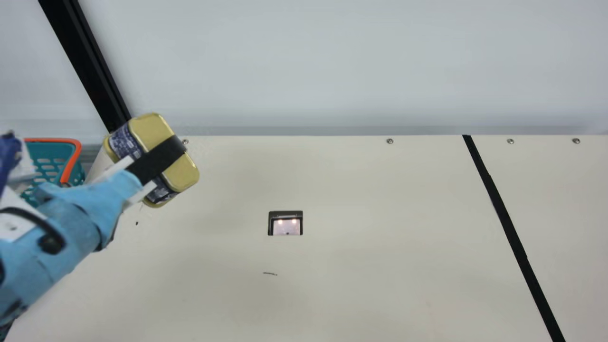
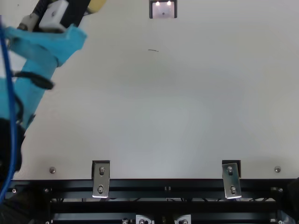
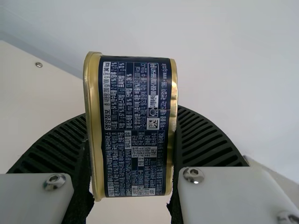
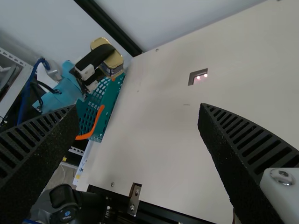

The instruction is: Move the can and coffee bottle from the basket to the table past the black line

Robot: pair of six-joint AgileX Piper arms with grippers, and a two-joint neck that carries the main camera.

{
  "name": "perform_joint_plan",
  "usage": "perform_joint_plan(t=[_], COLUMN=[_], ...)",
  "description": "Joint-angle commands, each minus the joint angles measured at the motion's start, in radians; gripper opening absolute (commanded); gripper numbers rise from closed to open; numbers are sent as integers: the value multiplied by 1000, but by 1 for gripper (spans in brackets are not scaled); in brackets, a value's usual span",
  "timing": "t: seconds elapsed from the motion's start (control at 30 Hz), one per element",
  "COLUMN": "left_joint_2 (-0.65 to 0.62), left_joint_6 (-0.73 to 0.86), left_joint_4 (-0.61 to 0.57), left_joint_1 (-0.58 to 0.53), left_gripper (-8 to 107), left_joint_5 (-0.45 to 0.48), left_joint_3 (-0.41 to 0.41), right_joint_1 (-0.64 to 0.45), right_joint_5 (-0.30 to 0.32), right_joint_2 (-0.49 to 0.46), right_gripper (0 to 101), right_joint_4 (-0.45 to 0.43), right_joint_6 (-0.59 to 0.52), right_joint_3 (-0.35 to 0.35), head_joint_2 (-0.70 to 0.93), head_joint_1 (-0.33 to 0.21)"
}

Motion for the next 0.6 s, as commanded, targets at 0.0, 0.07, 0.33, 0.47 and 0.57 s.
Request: perform_joint_plan(t=[0.0, 0.07, 0.33, 0.47, 0.57], left_joint_2=[42, 68, 165, 234, 301], left_joint_6=[-12, -34, -226, -375, -482], left_joint_4=[41, 86, 342, 524, 667], left_joint_1=[-6, -18, -59, -51, -23], left_gripper=[10, 10, 10, 10, 10], left_joint_5=[-21, -40, -144, -228, -301], left_joint_3=[-6, -8, 29, 58, 70], right_joint_1=[0, 0, 0, 0, 0], right_joint_5=[0, 0, 0, 0, 0], right_joint_2=[0, 0, 0, 0, 0], right_gripper=[101, 101, 101, 101, 101], right_joint_4=[0, 0, 0, 0, 0], right_joint_6=[0, 0, 0, 0, 0], right_joint_3=[0, 0, 0, 0, 0], head_joint_2=[-1, -1, -1, -1, -1], head_joint_1=[-2, -2, -2, -2, -2])
